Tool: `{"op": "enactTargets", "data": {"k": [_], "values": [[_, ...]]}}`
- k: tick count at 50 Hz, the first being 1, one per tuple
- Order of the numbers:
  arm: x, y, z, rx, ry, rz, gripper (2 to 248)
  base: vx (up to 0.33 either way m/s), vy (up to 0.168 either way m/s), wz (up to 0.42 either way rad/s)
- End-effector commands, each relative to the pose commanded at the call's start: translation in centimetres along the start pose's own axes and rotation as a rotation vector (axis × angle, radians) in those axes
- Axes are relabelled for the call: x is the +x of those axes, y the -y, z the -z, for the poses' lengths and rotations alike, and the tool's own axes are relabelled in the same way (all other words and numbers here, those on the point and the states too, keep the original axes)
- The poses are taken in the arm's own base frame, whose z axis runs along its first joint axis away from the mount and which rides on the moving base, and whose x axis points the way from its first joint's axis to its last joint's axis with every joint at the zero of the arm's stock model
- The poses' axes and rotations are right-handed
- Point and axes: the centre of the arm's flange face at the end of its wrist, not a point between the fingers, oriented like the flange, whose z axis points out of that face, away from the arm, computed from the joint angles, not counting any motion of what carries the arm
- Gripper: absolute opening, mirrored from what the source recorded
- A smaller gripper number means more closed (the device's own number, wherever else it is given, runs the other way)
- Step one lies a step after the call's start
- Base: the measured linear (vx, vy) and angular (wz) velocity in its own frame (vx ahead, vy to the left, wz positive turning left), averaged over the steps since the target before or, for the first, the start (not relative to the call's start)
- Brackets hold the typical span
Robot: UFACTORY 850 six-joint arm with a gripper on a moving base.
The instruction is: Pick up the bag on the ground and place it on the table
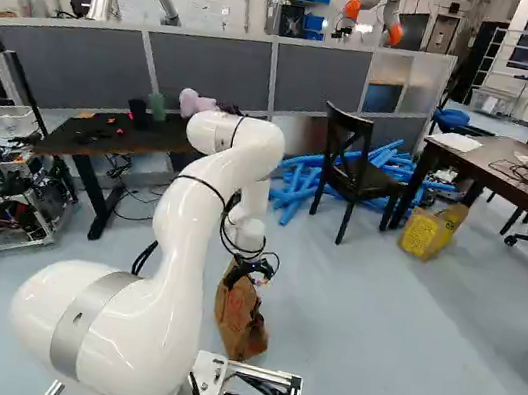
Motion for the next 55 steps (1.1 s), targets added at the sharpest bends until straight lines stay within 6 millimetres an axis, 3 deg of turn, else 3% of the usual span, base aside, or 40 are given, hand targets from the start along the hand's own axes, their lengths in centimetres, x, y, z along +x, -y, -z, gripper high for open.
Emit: {"op": "enactTargets", "data": {"k": [35,36,40,41,45,46,50,51,55], "values": [[-0.1,-0.2,-4.7,0.008,0.011,-0.001,247,0.0,0.0,0.0],[-0.1,-0.2,-4.8,0.008,0.011,-0.001,216,0.0,0.0,0.0],[-0.1,-0.2,-4.8,0.009,0.011,-0.001,216,0.0,0.0,0.0],[-0.1,-0.2,-4.8,0.009,0.011,-0.001,178,0.0,0.0,0.0],[-0.1,-0.2,-4.8,0.009,0.011,-0.001,178,0.0,0.0,0.0],[-0.1,-0.2,-4.8,0.009,0.011,-0.001,140,0.0,0.0,0.0],[-0.1,-0.2,-4.8,0.009,0.011,-0.001,140,0.0,0.0,0.0],[-0.1,-0.2,-4.8,0.009,0.011,-0.001,102,0.0,0.0,0.0],[-0.1,-0.2,-4.8,0.009,0.011,-0.001,102,0.0,0.0,0.0]]}}
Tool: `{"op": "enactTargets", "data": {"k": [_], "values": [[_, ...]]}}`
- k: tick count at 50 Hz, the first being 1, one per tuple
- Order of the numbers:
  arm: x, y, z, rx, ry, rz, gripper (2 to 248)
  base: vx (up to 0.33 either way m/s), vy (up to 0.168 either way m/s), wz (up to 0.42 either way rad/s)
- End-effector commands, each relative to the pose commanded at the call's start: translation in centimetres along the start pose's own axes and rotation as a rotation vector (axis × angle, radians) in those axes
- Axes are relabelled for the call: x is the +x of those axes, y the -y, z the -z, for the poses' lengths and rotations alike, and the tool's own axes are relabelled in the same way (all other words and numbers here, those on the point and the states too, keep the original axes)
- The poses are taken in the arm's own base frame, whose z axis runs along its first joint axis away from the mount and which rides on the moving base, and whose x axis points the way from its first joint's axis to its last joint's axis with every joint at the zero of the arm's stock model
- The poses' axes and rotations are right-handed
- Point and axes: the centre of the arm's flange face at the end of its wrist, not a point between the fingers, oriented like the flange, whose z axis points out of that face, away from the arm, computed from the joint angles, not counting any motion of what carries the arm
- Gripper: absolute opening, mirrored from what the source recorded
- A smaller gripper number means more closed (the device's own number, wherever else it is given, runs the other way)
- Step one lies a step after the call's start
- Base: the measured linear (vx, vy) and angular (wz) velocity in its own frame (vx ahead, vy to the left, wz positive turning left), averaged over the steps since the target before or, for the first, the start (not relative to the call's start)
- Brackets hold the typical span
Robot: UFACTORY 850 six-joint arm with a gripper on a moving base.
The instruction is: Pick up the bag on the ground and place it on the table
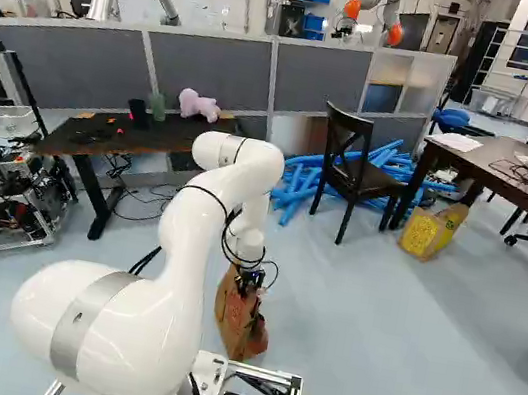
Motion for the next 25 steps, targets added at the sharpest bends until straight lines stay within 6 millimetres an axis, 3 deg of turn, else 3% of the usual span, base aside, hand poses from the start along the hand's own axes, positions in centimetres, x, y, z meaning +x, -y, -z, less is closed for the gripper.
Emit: {"op": "enactTargets", "data": {"k": [1,2,6,7,25], "values": [[0.0,0.0,0.0,0.0,0.0,0.0,102,0.0,0.0,0.0],[0.0,0.0,0.0,0.0,0.0,0.0,64,0.0,0.0,0.0],[0.0,0.0,0.0,0.0,0.0,0.0,64,0.0,0.0,0.0],[0.0,0.0,0.0,0.0,0.0,0.0,28,0.0,0.0,0.0],[0.0,0.0,0.0,0.0,0.0,0.0,21,0.0,0.0,0.0]]}}
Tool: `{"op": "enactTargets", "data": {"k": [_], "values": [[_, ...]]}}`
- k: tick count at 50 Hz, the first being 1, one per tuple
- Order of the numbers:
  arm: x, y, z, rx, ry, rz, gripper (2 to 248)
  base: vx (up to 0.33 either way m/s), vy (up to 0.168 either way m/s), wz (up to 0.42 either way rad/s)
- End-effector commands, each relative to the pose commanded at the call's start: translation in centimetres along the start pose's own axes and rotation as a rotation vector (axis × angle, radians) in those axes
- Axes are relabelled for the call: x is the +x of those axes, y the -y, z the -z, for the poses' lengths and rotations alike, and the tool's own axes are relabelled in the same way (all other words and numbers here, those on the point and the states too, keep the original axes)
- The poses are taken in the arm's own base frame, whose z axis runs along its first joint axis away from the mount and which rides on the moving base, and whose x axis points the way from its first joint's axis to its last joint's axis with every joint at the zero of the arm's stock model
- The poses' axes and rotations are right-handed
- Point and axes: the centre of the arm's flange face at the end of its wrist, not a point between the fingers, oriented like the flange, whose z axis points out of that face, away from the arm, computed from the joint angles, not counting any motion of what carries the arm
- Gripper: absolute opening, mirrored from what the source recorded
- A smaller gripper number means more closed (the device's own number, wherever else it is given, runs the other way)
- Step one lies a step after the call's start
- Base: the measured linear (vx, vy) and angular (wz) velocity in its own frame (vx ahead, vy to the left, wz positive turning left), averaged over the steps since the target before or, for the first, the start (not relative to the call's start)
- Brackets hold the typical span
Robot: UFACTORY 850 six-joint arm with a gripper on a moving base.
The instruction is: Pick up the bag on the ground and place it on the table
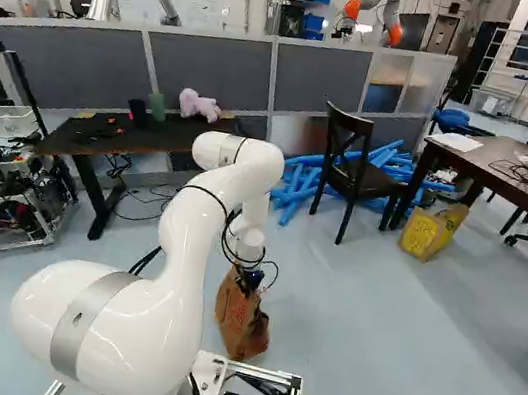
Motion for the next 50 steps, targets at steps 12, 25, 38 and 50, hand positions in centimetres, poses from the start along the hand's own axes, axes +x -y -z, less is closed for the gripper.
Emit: {"op": "enactTargets", "data": {"k": [12,25,38,50], "values": [[0.0,0.0,1.3,-0.002,-0.002,0.0,21,0.0,0.0,0.0],[0.0,0.2,3.2,-0.004,-0.006,0.002,21,0.0,0.0,0.0],[-0.1,1.5,5.1,0.001,0.001,0.019,21,0.0,0.0,0.0],[-0.4,3.8,6.9,0.013,0.016,0.052,21,0.0,0.0,0.0]]}}
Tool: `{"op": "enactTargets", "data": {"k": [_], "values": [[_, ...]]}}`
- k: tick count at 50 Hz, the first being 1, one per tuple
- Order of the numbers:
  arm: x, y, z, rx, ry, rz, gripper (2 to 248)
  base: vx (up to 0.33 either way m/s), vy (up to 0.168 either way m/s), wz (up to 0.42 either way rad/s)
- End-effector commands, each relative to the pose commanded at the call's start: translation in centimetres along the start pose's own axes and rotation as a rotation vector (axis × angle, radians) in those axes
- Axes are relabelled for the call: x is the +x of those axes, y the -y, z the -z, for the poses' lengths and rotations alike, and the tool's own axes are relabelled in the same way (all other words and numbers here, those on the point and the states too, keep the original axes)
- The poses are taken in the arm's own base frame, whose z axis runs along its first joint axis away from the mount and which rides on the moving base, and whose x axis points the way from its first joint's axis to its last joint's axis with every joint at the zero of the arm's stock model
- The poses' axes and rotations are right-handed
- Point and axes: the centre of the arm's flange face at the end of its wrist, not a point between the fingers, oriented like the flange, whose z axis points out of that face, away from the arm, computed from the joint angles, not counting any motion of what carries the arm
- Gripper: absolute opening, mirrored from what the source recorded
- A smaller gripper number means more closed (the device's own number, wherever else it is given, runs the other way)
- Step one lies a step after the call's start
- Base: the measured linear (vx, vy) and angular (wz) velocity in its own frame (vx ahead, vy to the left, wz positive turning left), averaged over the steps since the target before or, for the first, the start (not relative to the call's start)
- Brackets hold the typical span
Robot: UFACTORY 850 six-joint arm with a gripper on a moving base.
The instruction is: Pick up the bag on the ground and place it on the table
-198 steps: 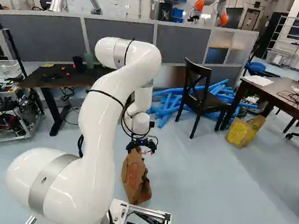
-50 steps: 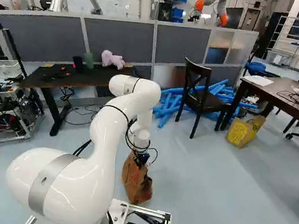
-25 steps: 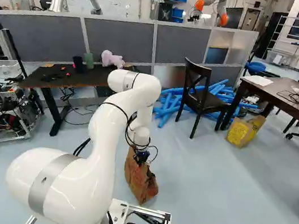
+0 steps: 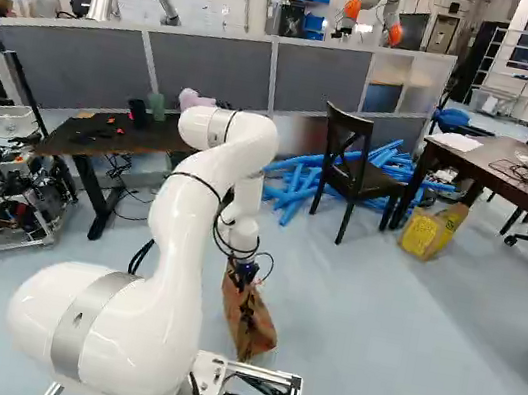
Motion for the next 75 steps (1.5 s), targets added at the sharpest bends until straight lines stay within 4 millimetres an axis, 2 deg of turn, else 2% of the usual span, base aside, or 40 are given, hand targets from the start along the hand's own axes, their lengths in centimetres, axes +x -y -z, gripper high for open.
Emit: {"op": "enactTargets", "data": {"k": [20,37,52,75], "values": [[-0.8,4.1,2.9,0.016,0.03,0.019,21,0.0,0.0,0.0],[-2.5,6.4,5.4,0.02,0.056,-0.032,21,0.0,0.0,0.0],[-4.1,7.8,7.6,0.016,0.072,-0.108,21,0.0,0.0,0.0],[-4.9,8.3,11.1,-0.013,0.054,-0.228,21,0.0,0.0,0.0]]}}
